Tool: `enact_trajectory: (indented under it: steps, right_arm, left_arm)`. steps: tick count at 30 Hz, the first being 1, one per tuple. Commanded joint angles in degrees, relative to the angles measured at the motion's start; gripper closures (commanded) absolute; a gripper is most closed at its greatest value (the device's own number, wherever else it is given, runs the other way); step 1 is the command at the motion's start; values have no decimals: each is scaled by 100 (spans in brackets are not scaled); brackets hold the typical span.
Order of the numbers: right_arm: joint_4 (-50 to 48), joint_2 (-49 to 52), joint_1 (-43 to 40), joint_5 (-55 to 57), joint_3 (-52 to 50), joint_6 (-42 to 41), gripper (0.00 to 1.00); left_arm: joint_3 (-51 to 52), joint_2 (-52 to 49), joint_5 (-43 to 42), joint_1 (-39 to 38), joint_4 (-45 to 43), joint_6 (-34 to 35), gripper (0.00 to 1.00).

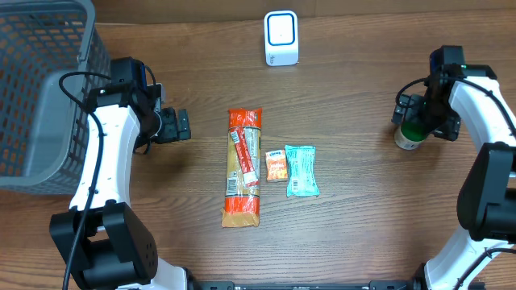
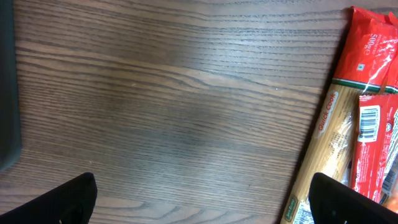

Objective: Scan the item barcode
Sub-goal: 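Carry the jar right and set it down on the table, then release the jar and move the right gripper toward the wipes pack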

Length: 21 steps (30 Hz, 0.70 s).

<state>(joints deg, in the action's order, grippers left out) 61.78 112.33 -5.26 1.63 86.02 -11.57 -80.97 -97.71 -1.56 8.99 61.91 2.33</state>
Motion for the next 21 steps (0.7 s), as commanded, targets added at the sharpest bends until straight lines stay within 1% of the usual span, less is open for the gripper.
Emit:
enact_trajectory:
  steps: [1,4,7,10,13,15,19,20,21]
  right_arm:
    - [190,-608,2,-46,723,-15,0]
    - [588,-881,87,-96,1196,-11,0]
    - [896,-1158,280,-439,1440,116,0]
    - [1130,-1314,535,-1088,1445,424,0]
    - [1340,-1314,815,-1659,1394,461,0]
    - [1342,-1311,1051,-1838,1241,459,0]
    - [1222,-1294,1558,-1845,866,457,0]
    - [1134,-1294,1711,-1845,721,457,5]
    - [1051,-1294,1821,-1845,614,457,15]
  left_arm:
    - [-76,129,-61,-2,-4,-151,0]
    - [-76,129,-61,-2,-4,-151,0]
    - [-76,129,-61,-2,-4,-151,0]
    - [-76,129,-61,-2,-7,-151,0]
    - [-76,129,-61,-2,-4,-151,0]
    - [-76,129,-61,-2,-4,-151,0]
    - [-76,129,-61,-2,-4,-151,0]
    - [-76,129,-61,-2,-7,-151,0]
    - [-76,129,-61,-2,-4,-151,0]
